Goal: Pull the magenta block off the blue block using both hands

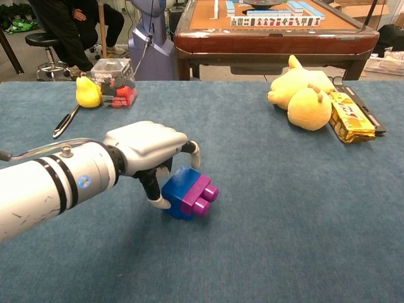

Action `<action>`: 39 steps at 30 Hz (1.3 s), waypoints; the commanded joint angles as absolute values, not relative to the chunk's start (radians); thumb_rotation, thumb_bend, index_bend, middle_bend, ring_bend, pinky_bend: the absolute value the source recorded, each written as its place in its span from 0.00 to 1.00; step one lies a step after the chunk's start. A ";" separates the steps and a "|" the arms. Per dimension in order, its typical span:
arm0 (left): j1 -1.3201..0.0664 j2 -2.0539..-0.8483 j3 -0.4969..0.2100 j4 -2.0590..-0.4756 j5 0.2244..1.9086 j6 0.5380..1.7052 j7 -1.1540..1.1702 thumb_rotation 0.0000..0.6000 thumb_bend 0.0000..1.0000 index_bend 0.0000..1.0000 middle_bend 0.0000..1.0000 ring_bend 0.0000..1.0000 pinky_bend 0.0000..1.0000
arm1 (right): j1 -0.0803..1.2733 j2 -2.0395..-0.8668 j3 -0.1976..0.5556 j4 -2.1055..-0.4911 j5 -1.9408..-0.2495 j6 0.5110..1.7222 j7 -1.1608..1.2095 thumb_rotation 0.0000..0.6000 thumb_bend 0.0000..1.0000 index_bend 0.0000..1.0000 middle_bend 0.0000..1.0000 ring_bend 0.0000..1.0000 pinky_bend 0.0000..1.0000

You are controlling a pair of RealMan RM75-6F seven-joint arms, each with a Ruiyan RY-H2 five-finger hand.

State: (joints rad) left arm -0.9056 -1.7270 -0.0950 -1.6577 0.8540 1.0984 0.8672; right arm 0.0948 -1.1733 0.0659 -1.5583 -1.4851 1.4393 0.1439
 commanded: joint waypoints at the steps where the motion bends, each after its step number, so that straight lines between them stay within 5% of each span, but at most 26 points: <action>1: -0.907 -1.728 -0.094 -1.657 0.852 1.098 0.870 1.00 0.00 0.38 0.96 0.98 1.00 | 0.095 -1.174 0.065 -1.558 -1.486 1.439 0.144 1.00 0.25 0.19 0.46 0.44 0.66; 25: -0.902 -1.700 -0.106 -1.705 0.839 1.105 0.852 1.00 0.01 0.60 0.95 0.97 1.00 | 0.102 -1.175 0.071 -1.562 -1.486 1.432 0.163 1.00 0.25 0.19 0.46 0.44 0.66; 29: -0.901 -1.686 -0.116 -1.737 0.826 1.108 0.843 1.00 0.01 0.62 0.95 0.97 1.00 | 0.109 -1.166 0.076 -1.581 -1.487 1.426 0.179 1.00 0.25 0.20 0.47 0.46 0.73; 34: -0.898 -1.673 -0.143 -1.779 0.780 1.119 0.824 1.00 0.01 0.62 0.94 0.97 1.00 | 0.130 -1.136 0.094 -1.633 -1.492 1.413 0.220 1.00 0.22 0.22 0.60 0.59 0.84; 39: -0.902 -1.682 -0.208 -1.815 0.672 1.150 0.804 1.00 0.01 0.61 0.94 0.97 1.00 | 0.168 -1.092 0.120 -1.705 -1.493 1.379 0.249 1.00 0.18 0.28 0.84 0.83 0.98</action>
